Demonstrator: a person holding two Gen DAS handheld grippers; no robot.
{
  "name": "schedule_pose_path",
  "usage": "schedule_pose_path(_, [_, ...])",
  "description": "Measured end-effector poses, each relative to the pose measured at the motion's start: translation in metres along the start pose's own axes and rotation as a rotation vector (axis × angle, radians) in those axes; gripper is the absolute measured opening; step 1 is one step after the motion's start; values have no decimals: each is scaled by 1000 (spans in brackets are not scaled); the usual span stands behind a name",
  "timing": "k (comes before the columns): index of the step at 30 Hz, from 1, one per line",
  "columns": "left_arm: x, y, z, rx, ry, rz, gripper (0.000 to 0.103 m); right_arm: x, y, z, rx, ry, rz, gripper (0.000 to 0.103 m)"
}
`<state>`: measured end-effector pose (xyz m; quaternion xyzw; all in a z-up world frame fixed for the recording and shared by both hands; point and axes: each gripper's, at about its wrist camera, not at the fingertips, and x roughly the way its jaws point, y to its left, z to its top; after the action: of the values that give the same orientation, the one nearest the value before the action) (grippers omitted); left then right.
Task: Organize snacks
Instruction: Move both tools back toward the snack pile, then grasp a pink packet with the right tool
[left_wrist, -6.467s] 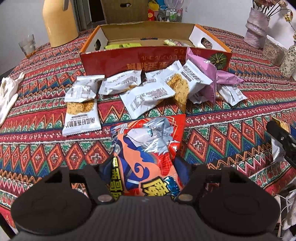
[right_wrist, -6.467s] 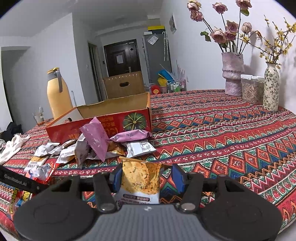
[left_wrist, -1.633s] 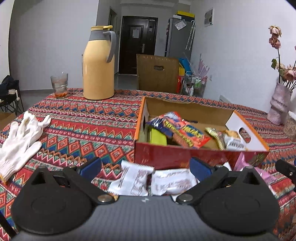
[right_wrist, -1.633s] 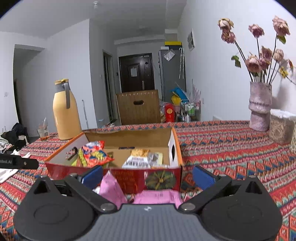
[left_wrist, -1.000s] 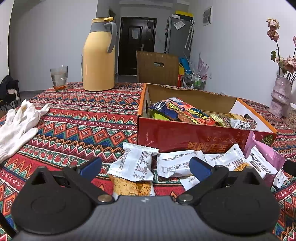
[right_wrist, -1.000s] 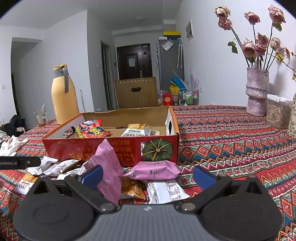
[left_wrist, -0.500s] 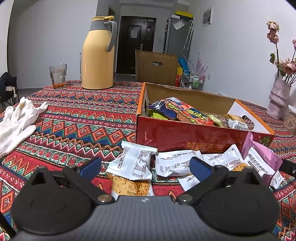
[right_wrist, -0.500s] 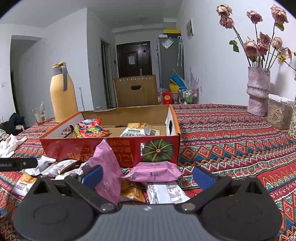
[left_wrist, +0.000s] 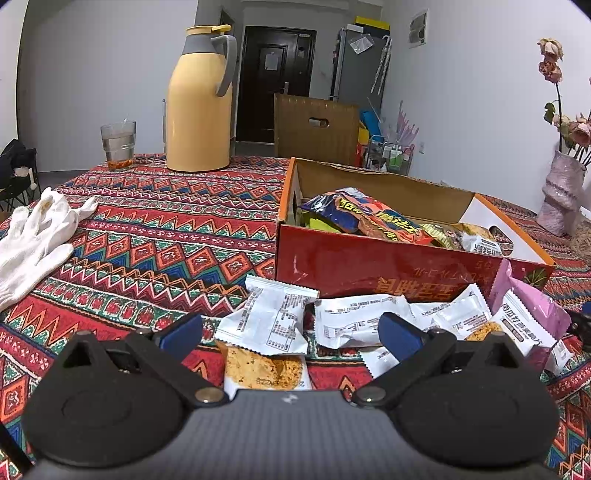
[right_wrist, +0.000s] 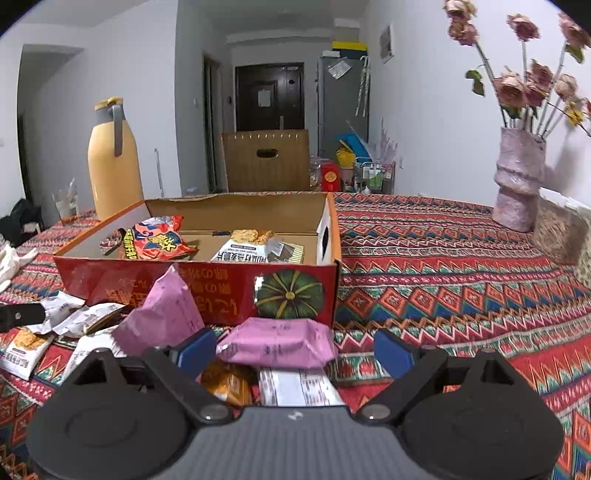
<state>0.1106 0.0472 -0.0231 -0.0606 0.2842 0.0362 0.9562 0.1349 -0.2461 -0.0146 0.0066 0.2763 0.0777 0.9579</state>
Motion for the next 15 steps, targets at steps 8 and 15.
schedule_pose_path(8, [3, 3, 1, -16, 19, -11, 103, 39, 11, 18, -66, 114, 28, 92])
schedule_pose_path(15, [4, 5, 1, -28, 26, -25, 103, 56, 22, 12, -99, 166, 38, 92])
